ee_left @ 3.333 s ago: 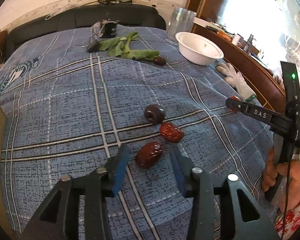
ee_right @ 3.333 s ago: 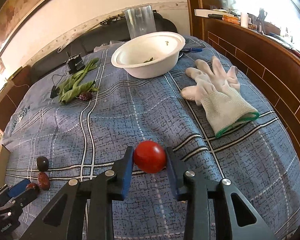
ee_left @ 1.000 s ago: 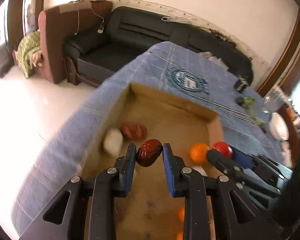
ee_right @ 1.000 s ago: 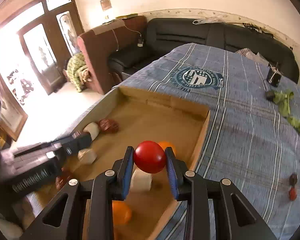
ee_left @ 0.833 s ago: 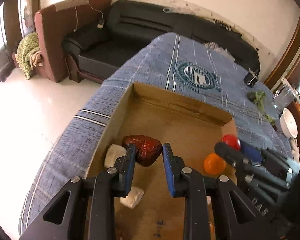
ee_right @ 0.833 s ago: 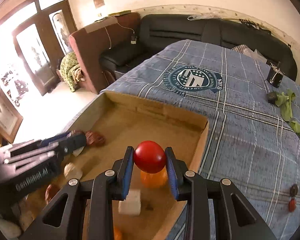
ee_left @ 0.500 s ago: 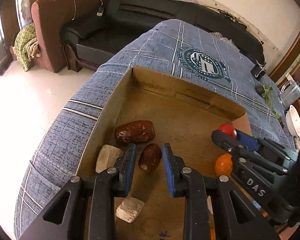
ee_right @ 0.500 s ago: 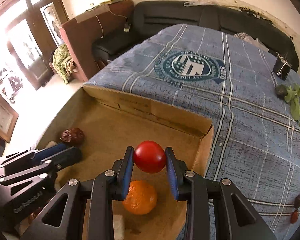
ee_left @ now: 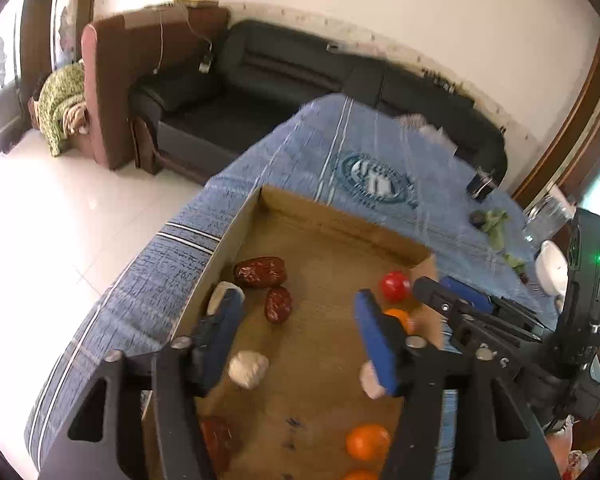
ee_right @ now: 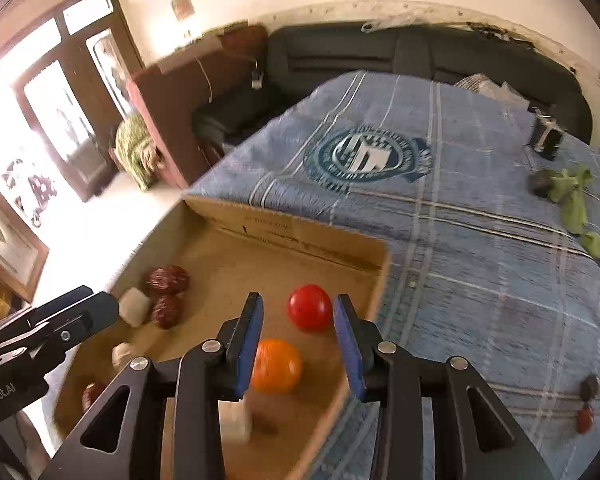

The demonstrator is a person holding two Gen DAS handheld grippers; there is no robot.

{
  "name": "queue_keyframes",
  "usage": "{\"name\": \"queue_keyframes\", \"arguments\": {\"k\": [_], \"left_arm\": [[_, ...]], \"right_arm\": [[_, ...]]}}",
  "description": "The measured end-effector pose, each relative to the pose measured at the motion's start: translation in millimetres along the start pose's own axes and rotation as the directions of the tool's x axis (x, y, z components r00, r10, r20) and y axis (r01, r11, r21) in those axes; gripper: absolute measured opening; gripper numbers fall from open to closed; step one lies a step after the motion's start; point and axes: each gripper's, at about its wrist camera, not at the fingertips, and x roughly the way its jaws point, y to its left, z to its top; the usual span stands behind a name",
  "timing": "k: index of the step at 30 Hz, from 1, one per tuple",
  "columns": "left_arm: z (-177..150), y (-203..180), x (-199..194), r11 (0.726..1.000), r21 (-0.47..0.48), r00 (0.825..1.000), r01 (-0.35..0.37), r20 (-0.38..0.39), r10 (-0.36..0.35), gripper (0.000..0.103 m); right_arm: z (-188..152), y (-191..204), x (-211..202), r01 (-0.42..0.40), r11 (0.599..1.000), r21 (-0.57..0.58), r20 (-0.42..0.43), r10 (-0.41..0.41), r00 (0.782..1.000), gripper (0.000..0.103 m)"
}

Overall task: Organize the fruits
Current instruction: 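Carry the tomato and date over the tray and release both inside, then move both open grippers back toward the remaining dates on the table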

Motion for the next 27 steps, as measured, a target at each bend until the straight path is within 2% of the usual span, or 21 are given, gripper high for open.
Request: {"name": "queue_keyframes", "arguments": {"k": [2, 4, 8, 10, 14, 18, 20, 25, 27], "left_arm": [[-6, -8, -16, 1.0, -0.004, 0.999, -0.016, 0.029, 0.016, 0.079], [-16, -16, -33, 1.0, -0.013, 0.998, -0.018, 0.056, 0.019, 0.084], [-38, -30, -57, 0.997, -0.039, 0.994, 0.071, 0.082, -0.067, 0.084], [-49, -41, -65, 0.994, -0.043, 0.992, 0.101, 0.084, -0.097, 0.084], [-69, -72, -84, 0.988, 0.011, 0.983, 0.156, 0.091, -0.157, 0.084], [-86, -101, -114, 0.977, 0.073, 0.969, 0.199, 0.137, -0.207, 0.084], [-94, -114, -125, 0.969, 0.11, 0.962, 0.222, 0.135, -0.236, 0.084], [-121, -145, -159, 0.958, 0.217, 0.956, 0.186, 0.186, -0.227, 0.084], [-130, -150, -167, 0.952, 0.234, 0.951, 0.199, 0.189, -0.245, 0.084]], "right_arm": [[-7, -6, -22, -0.012, 1.0, 0.019, 0.031, 0.012, 0.999, 0.047], [-18, -14, -47, -0.022, 0.999, 0.038, 0.064, 0.019, 0.998, 0.052], [-52, -32, -97, -0.044, 0.994, 0.096, 0.131, 0.031, 0.991, 0.06], [-74, -43, -121, -0.03, 0.991, 0.129, 0.165, 0.008, 0.986, 0.062], [-119, -70, -166, 0.015, 0.972, 0.236, 0.224, -0.07, 0.972, 0.063], [-163, -100, -210, 0.053, 0.924, 0.378, 0.286, -0.17, 0.943, 0.068], [-178, -110, -225, 0.072, 0.904, 0.421, 0.292, -0.21, 0.933, 0.068], [-207, -122, -255, 0.082, 0.872, 0.483, 0.312, -0.259, 0.914, 0.068], [-216, -120, -264, 0.091, 0.87, 0.485, 0.327, -0.277, 0.904, 0.068]]}}
